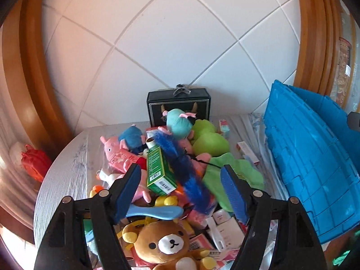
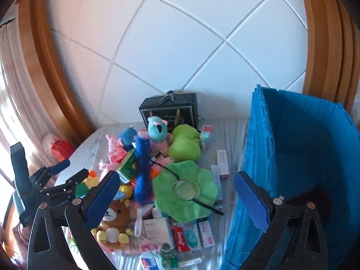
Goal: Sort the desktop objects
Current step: 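Move both tools back over the heap toward the green plush and blue brush, then grasp the blue bristle brush with the left tool while the right tool grasps the green plush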
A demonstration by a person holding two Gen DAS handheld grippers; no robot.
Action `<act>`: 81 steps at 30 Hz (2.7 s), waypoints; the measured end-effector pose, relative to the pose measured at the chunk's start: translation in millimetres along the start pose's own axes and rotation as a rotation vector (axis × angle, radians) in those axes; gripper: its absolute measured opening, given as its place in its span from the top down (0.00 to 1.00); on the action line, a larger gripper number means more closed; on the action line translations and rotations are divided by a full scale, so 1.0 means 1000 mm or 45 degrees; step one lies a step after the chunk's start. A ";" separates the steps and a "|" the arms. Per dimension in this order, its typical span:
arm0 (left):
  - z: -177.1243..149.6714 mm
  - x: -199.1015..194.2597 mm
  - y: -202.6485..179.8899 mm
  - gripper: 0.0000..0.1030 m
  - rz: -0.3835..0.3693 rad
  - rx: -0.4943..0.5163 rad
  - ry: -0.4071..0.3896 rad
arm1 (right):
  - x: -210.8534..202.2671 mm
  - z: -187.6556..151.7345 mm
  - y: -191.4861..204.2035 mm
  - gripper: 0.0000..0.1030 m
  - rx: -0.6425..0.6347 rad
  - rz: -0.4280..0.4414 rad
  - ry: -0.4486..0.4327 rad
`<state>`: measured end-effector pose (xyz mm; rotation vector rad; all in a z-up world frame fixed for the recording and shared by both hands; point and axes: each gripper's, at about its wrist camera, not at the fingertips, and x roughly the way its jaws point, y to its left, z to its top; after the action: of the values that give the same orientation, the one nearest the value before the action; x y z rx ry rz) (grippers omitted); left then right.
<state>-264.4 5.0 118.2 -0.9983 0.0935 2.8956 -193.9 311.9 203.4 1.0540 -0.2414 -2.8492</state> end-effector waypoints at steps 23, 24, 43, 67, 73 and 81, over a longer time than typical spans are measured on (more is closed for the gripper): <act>-0.077 0.140 -0.016 0.30 -0.123 -0.120 0.312 | 0.200 -0.114 -0.023 0.00 0.077 -0.139 0.342; -0.077 0.148 -0.020 0.30 -0.128 -0.118 0.328 | 0.204 -0.116 -0.024 0.00 0.082 -0.142 0.349; -0.095 0.220 -0.016 0.69 -0.120 -0.116 0.497 | 0.288 -0.132 -0.015 0.00 0.010 -0.018 0.513; -0.091 0.239 -0.005 0.68 -0.083 -0.167 0.492 | 0.333 -0.114 -0.018 0.00 0.190 0.136 0.444; -0.094 0.240 0.000 0.68 -0.078 -0.205 0.495 | 0.339 -0.113 -0.019 0.00 0.187 0.174 0.463; -0.097 0.239 -0.005 0.68 -0.090 -0.148 0.489 | 0.339 -0.109 -0.014 0.40 0.216 0.252 0.478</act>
<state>-391.9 15.1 -105.3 -1.5321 -0.0873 2.6340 -379.6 264.7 -96.9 1.4778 -0.5269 -2.4331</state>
